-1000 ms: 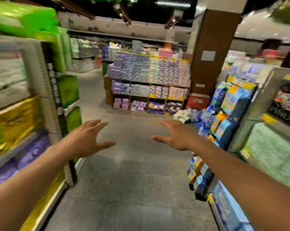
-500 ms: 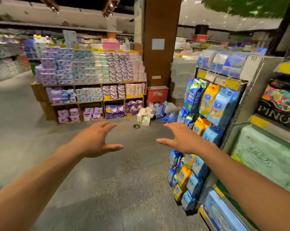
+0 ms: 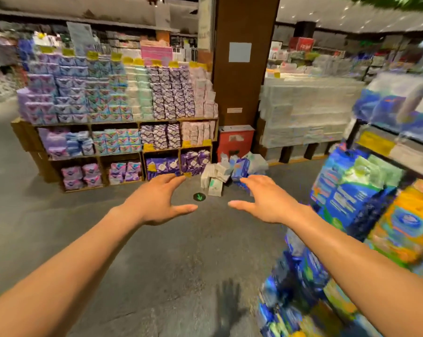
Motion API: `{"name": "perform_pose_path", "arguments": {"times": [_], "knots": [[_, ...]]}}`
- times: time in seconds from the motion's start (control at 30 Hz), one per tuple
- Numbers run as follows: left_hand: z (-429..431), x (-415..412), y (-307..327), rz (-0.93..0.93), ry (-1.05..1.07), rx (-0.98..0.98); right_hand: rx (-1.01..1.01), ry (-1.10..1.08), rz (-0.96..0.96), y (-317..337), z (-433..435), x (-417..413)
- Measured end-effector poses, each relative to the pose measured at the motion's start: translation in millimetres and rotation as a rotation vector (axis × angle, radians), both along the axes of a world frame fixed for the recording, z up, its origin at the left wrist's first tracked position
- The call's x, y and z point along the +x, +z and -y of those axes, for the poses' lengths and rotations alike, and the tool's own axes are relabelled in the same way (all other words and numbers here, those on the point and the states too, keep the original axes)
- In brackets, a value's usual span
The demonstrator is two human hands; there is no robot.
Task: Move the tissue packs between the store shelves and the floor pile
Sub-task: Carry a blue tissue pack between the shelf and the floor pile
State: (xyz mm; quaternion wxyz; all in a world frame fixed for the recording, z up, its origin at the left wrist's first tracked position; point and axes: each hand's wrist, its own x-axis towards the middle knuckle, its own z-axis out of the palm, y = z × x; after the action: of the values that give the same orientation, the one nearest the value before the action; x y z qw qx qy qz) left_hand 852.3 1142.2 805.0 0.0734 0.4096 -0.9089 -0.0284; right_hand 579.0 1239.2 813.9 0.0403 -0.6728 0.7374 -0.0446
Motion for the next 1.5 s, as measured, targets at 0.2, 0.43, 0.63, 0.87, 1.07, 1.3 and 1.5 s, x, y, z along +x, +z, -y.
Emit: {"name": "perform_pose_path", "arguments": {"times": [0.2,0.43,0.63,0.87,1.07,1.3,1.5], "knots": [[207.1,-46.9,-33.1,-0.009,-0.032,0.058,0.016,-0.004,0.010,-41.9,204.9,-49.3],[439.1,-162.0,-10.9,0.056,-0.180,0.119,0.006,-0.206,0.129,-41.2,397.2,-146.4],[598.3,-301.1,-31.6,0.074,-0.314,0.131,-0.048,-0.353,0.149,-53.5,527.3,-266.2],[755.4,-457.7,-67.3,0.032,-0.332,0.223,0.023,-0.314,0.142,-67.0,684.5,-435.7],[886.2,-561.1,-63.7,0.008,-0.280,0.283,0.049,-0.307,0.111,-47.9,828.3,-551.9],[1044.8,-689.6,-88.2,0.041,-0.321,0.275,0.099,-0.322,0.215,-92.8,981.2,-663.8],[1192.8,-823.2,-131.3,0.082,-0.378,0.315,0.100,-0.409,0.337,-165.4,1101.2,-781.0]]}}
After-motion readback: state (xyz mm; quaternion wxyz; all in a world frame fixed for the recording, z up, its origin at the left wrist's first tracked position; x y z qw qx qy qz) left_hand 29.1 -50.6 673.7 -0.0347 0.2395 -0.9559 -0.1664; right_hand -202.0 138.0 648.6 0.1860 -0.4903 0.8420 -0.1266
